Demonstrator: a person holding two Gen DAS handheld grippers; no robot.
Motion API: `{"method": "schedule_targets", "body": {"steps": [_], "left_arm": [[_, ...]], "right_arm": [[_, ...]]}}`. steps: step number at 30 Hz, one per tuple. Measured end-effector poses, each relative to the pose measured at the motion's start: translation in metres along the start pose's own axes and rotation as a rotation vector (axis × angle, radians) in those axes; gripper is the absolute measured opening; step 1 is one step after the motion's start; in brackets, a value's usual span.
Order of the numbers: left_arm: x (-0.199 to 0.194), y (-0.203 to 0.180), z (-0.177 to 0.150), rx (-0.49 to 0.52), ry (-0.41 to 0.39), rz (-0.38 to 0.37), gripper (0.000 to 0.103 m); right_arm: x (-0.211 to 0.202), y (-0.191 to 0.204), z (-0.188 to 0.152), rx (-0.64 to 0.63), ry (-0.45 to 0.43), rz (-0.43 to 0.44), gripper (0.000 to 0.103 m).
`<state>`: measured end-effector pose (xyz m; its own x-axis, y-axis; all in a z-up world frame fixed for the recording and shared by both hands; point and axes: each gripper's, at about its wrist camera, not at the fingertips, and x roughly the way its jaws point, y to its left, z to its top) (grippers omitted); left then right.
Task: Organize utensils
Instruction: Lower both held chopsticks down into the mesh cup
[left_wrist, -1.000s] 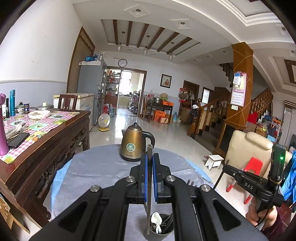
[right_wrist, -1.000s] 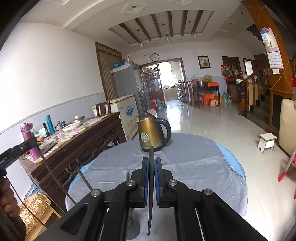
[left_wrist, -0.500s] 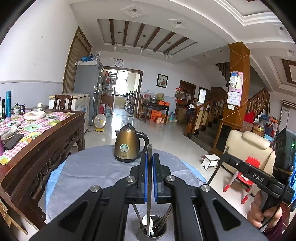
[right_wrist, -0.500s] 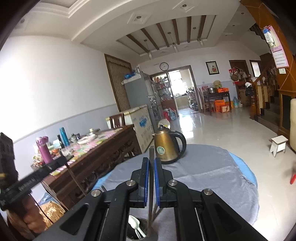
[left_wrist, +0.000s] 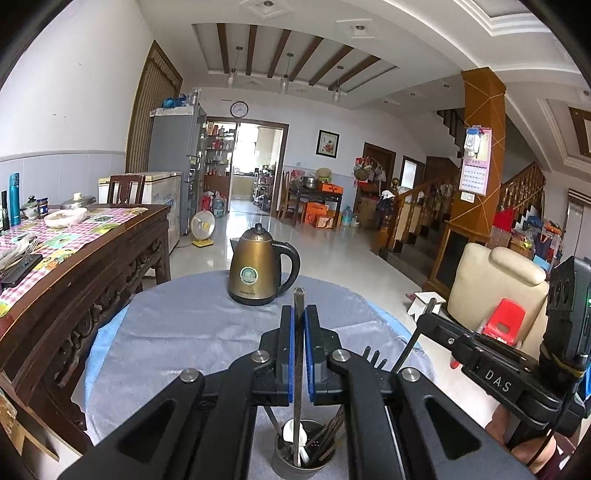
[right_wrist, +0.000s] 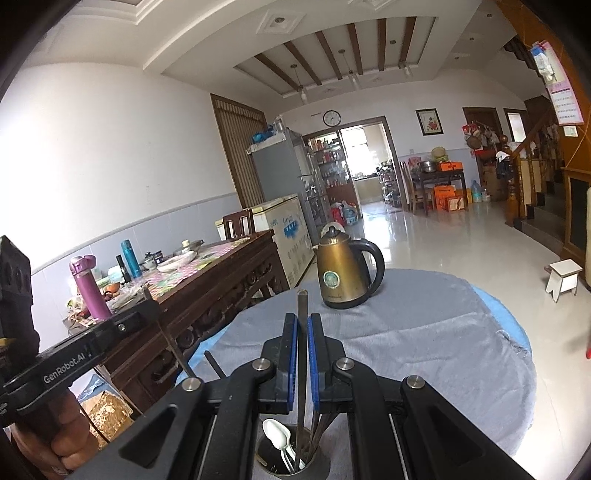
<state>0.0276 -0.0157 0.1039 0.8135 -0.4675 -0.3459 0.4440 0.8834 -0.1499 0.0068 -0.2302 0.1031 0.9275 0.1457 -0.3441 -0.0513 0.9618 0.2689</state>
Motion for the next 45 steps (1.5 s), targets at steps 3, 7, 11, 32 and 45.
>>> {"method": "schedule_targets", "body": {"steps": [3, 7, 11, 32, 45], "left_arm": [[0.003, -0.002, -0.001, 0.004, 0.005, 0.006, 0.005], [0.005, -0.004, -0.003, 0.004, 0.013, 0.014, 0.005], [0.004, -0.004, -0.003, 0.000, 0.019, 0.021, 0.005], [0.009, -0.001, -0.006, -0.006, 0.041, 0.045, 0.005], [0.020, 0.005, -0.012, -0.017, 0.077, 0.057, 0.005]], "right_arm": [[0.005, -0.002, -0.003, 0.000, 0.013, -0.009, 0.007], [0.013, -0.001, -0.006, 0.000, 0.030, -0.010, 0.007], [0.013, -0.001, -0.007, 0.002, 0.033, -0.010, 0.007], [0.017, 0.002, -0.014, 0.003, 0.062, -0.007, 0.007], [0.025, 0.000, -0.023, 0.001, 0.107, -0.010, 0.007]]}}
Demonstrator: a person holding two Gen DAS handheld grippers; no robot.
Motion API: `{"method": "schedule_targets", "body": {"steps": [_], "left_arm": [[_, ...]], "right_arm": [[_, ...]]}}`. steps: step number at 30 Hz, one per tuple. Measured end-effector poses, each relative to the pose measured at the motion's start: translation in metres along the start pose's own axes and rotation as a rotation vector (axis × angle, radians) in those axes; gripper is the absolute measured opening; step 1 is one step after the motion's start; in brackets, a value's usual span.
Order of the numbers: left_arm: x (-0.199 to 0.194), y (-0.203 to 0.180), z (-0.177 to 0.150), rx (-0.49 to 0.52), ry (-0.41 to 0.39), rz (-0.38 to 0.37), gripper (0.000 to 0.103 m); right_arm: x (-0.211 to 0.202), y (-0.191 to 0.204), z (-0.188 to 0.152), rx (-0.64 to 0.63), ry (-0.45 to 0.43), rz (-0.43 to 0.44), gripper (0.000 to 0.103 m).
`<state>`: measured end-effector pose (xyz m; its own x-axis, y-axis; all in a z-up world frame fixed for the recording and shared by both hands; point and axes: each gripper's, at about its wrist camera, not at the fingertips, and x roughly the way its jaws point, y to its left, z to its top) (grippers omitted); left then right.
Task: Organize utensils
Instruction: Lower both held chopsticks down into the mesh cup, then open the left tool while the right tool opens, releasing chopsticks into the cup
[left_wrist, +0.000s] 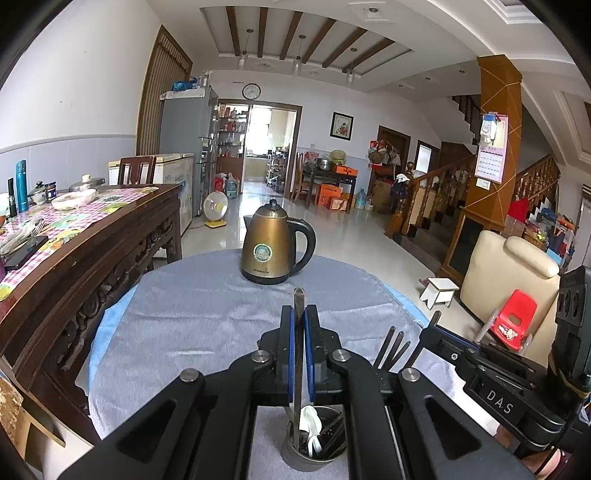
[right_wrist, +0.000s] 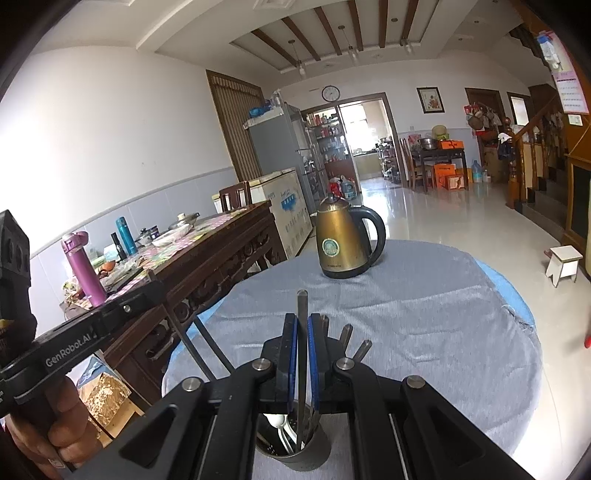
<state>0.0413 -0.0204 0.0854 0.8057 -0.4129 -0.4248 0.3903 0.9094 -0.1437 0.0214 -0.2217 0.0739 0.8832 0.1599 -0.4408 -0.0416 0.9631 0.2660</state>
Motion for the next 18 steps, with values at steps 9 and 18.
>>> {"method": "schedule_targets", "body": {"steps": [9, 18], "left_arm": [[0.008, 0.007, -0.009, -0.018, 0.041, 0.005, 0.005], [0.015, 0.011, -0.019, -0.035, 0.080, -0.006, 0.005]], "right_arm": [[0.007, -0.003, -0.008, 0.007, 0.034, -0.008, 0.007], [0.016, -0.001, -0.017, 0.007, 0.076, -0.002, 0.007]]}}
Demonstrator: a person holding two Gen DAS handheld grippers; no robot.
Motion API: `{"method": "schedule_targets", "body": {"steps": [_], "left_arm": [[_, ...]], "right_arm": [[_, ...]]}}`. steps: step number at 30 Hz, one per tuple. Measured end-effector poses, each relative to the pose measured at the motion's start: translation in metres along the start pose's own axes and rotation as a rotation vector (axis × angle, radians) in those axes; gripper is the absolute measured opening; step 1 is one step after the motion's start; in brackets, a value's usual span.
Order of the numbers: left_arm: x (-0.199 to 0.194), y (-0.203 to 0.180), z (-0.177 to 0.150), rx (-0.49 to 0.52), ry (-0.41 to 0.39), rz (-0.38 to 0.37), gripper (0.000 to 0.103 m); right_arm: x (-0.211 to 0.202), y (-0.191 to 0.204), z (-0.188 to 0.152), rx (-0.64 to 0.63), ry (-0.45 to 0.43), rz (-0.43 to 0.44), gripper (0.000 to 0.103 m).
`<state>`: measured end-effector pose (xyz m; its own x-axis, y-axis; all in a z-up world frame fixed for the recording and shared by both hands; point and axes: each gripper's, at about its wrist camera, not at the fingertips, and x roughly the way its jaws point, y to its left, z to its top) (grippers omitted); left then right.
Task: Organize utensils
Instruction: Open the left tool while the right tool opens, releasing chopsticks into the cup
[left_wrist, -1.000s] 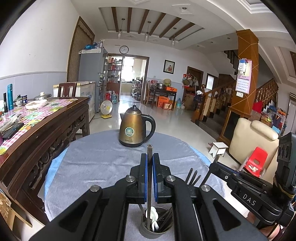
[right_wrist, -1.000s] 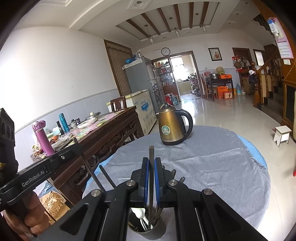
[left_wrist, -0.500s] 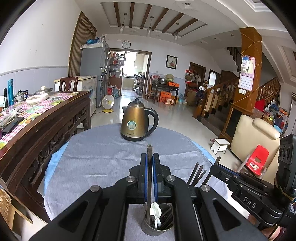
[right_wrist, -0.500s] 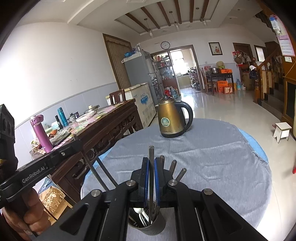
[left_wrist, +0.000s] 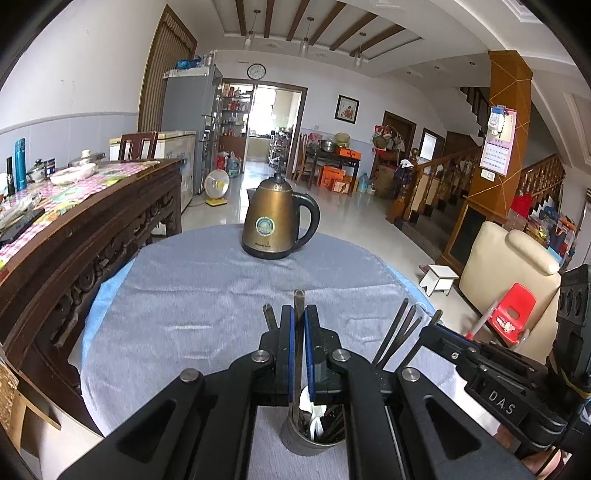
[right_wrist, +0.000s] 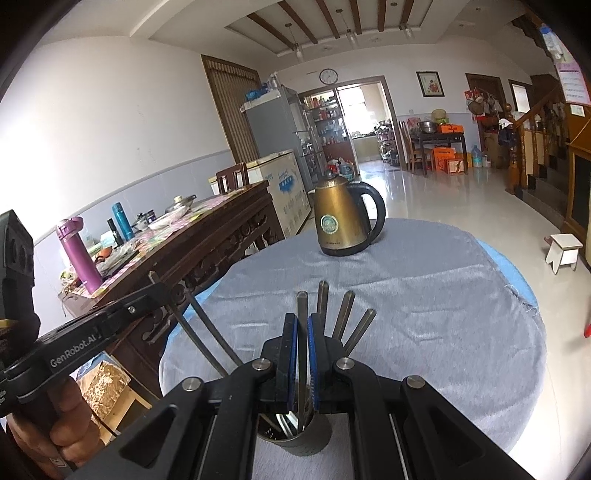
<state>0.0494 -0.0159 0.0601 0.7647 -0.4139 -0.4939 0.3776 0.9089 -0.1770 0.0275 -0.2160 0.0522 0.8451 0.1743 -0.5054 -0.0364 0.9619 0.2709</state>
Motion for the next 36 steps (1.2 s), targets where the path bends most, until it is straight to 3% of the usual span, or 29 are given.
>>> {"method": "schedule_targets", "body": {"steps": [12, 30, 31, 33, 34, 35, 36], "left_arm": [[0.020, -0.003, -0.015, -0.002, 0.079, -0.005, 0.005], [0.023, -0.002, -0.021, -0.009, 0.121, 0.030, 0.006], [0.023, -0.002, -0.021, -0.008, 0.125, 0.038, 0.010], [0.023, -0.003, -0.022, -0.006, 0.131, 0.059, 0.031], [0.022, -0.003, -0.022, -0.005, 0.129, 0.069, 0.051], [0.020, -0.004, -0.022, -0.005, 0.120, 0.085, 0.060], [0.017, -0.004, -0.021, -0.005, 0.106, 0.097, 0.061]], "right_arm": [[0.013, -0.002, -0.010, 0.013, 0.042, -0.001, 0.007], [0.019, -0.006, -0.015, 0.036, 0.070, -0.016, 0.008], [0.019, -0.006, -0.016, 0.039, 0.073, -0.016, 0.008], [0.018, -0.009, -0.015, 0.056, 0.085, -0.009, 0.011], [0.018, -0.011, -0.015, 0.067, 0.089, -0.002, 0.017], [0.017, -0.013, -0.015, 0.078, 0.090, 0.002, 0.022], [0.016, -0.015, -0.016, 0.089, 0.088, 0.002, 0.029]]}}
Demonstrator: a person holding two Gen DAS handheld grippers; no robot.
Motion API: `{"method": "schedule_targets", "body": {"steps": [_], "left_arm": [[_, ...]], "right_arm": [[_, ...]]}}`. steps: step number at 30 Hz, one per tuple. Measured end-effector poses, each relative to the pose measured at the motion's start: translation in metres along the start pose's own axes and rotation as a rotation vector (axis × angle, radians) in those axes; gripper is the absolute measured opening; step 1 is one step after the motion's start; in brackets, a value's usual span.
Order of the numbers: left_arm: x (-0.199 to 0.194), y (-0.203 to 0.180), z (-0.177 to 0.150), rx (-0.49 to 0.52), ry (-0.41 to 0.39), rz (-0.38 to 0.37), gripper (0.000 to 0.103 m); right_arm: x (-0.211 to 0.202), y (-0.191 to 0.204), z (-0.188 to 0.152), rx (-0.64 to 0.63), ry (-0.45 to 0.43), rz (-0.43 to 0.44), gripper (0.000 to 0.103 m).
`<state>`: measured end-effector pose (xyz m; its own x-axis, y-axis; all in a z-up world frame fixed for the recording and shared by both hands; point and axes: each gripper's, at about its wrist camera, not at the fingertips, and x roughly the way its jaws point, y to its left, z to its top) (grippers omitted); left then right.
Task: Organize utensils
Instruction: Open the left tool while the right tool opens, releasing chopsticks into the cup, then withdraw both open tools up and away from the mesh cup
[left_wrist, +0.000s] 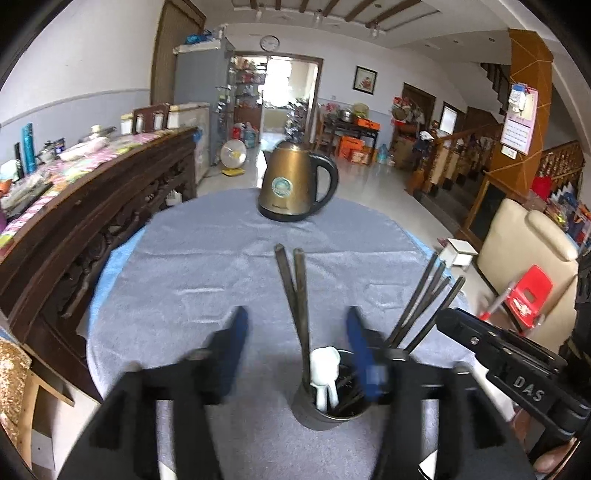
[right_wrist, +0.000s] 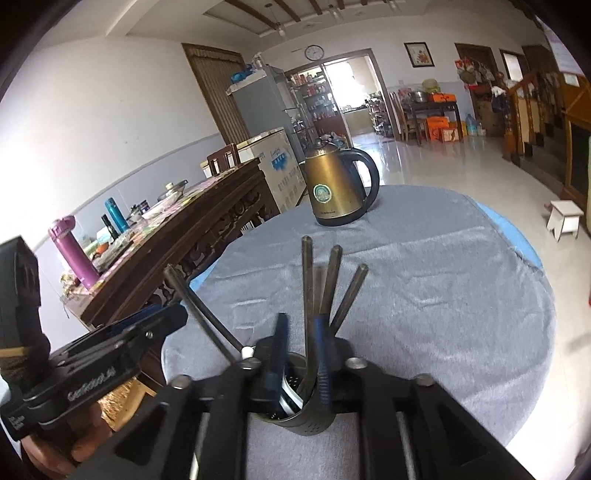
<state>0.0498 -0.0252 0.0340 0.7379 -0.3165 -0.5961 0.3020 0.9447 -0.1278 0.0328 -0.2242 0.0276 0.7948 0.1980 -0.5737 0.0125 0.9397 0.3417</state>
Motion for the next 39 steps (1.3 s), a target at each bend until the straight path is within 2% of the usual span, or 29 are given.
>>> {"method": "schedule_targets", "body": {"steps": [1, 4, 12, 15, 17, 19, 21, 25, 30, 32, 34, 39], "left_arm": [[-0.002, 0.001, 0.000, 0.001, -0.007, 0.007, 0.062], [-0.006, 0.002, -0.001, -0.002, -0.004, 0.029, 0.075], [-0.010, 0.003, -0.008, 0.008, 0.015, 0.122, 0.076], [-0.016, 0.001, -0.013, 0.027, 0.020, 0.151, 0.080], [-0.022, 0.000, -0.018, 0.042, 0.010, 0.175, 0.083], [-0.028, -0.002, -0.024, 0.063, 0.001, 0.199, 0.084], [-0.034, -0.004, -0.030, 0.079, 0.006, 0.214, 0.084], [-0.052, -0.007, -0.041, 0.089, 0.007, 0.262, 0.085], [-0.074, -0.012, -0.057, 0.111, -0.010, 0.263, 0.088], [-0.080, -0.012, -0.062, 0.103, -0.021, 0.287, 0.088], [-0.086, -0.012, -0.066, 0.100, -0.039, 0.315, 0.088], [-0.093, -0.009, -0.071, 0.077, -0.047, 0.340, 0.088]], "right_arm": [[-0.002, -0.001, 0.000, 0.007, -0.004, -0.001, 0.031], [-0.009, -0.004, -0.002, 0.013, -0.023, -0.014, 0.031], [-0.028, -0.012, -0.011, 0.028, -0.019, -0.051, 0.031], [-0.034, -0.012, -0.018, 0.033, 0.001, -0.054, 0.032], [-0.039, -0.012, -0.024, 0.037, 0.011, -0.058, 0.038], [-0.045, -0.011, -0.031, 0.043, 0.016, -0.054, 0.051], [-0.054, -0.009, -0.037, 0.041, 0.009, -0.056, 0.051], [-0.074, -0.003, -0.048, 0.041, -0.013, -0.075, 0.051], [-0.098, 0.005, -0.068, 0.031, -0.060, -0.142, 0.052], [-0.105, 0.008, -0.075, 0.034, -0.086, -0.172, 0.054], [-0.114, 0.012, -0.082, 0.030, -0.134, -0.213, 0.065], [-0.126, 0.032, -0.094, -0.032, -0.199, -0.231, 0.068]]}}
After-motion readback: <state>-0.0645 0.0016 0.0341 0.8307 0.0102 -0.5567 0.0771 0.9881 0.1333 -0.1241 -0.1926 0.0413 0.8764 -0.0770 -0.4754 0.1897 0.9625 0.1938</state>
